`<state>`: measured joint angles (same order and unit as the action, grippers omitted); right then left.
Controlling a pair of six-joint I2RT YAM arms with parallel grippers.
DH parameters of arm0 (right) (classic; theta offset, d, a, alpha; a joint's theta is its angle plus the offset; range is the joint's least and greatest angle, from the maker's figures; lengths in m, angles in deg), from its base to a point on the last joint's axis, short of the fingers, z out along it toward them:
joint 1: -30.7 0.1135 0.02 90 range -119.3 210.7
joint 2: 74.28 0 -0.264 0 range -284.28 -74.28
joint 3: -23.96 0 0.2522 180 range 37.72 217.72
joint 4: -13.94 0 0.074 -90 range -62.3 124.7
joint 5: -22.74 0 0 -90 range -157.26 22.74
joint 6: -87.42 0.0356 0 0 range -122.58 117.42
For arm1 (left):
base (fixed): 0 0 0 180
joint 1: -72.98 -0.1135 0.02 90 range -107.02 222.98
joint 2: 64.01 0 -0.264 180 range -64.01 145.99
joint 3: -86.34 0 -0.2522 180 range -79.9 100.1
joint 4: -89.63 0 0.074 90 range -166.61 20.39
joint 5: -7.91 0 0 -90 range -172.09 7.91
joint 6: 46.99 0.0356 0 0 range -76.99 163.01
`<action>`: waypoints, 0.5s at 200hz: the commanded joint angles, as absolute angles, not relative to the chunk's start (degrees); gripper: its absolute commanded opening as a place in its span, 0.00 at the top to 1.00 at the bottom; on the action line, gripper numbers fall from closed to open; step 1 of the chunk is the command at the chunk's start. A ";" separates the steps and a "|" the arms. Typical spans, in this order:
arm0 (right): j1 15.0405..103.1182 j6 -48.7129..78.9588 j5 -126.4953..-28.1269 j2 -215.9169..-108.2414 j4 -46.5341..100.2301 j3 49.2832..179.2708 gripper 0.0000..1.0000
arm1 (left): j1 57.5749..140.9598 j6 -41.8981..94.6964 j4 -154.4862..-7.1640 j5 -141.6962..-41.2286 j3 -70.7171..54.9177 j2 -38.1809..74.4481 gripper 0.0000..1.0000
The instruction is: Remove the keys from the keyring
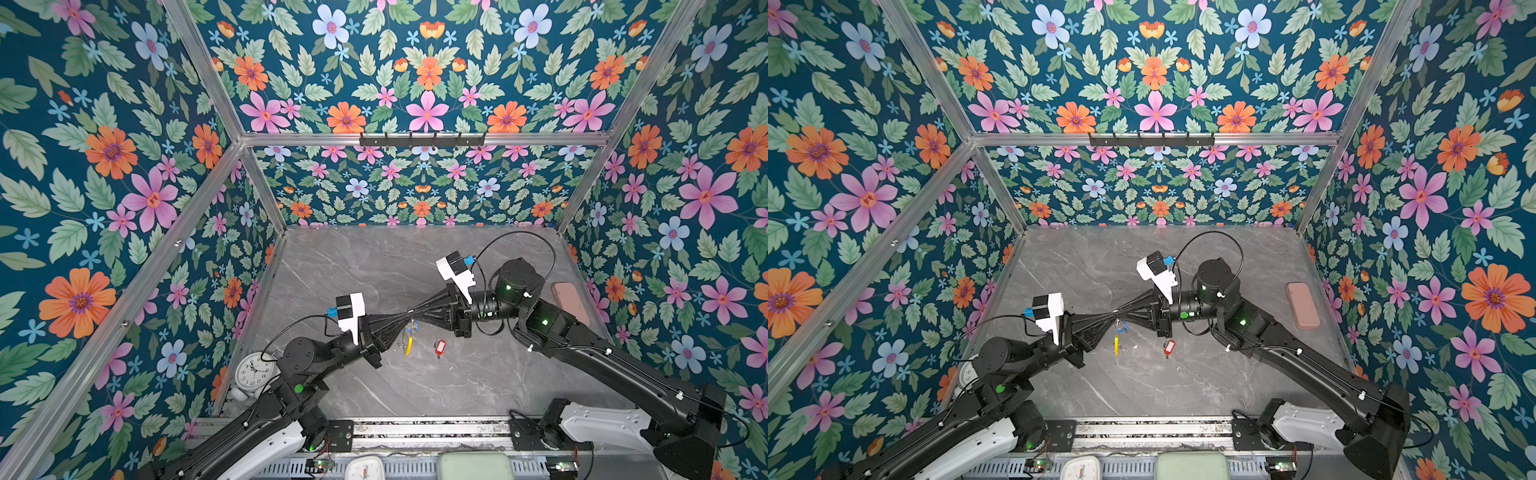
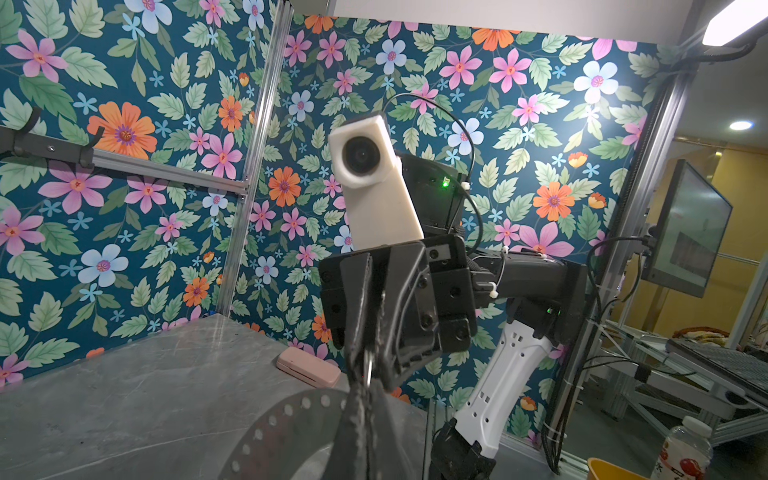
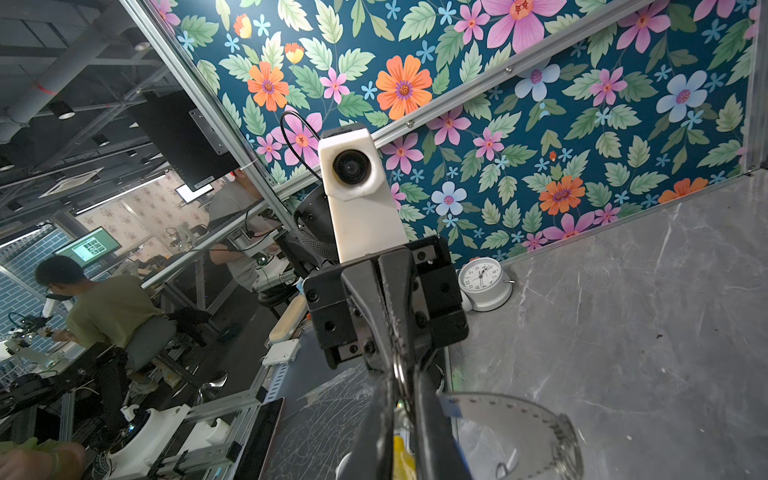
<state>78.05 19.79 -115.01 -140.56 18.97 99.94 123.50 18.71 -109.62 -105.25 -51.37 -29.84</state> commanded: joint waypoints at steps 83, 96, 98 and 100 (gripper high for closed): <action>77.93 5.80 -111.21 -140.14 45.83 110.41 1.00 | 123.33 19.12 -95.65 -106.43 -45.58 -33.25 0.63; 77.64 3.33 -111.26 -140.71 50.53 112.51 1.00 | 123.41 19.36 -91.43 -109.01 -43.11 -32.02 0.64; 77.63 2.92 -111.24 -140.83 51.31 112.82 1.00 | 123.40 19.41 -90.82 -109.41 -42.73 -31.73 0.64; 77.56 2.55 -111.21 -140.93 52.04 113.25 1.00 | 123.35 19.42 -90.13 -109.73 -42.28 -31.48 0.64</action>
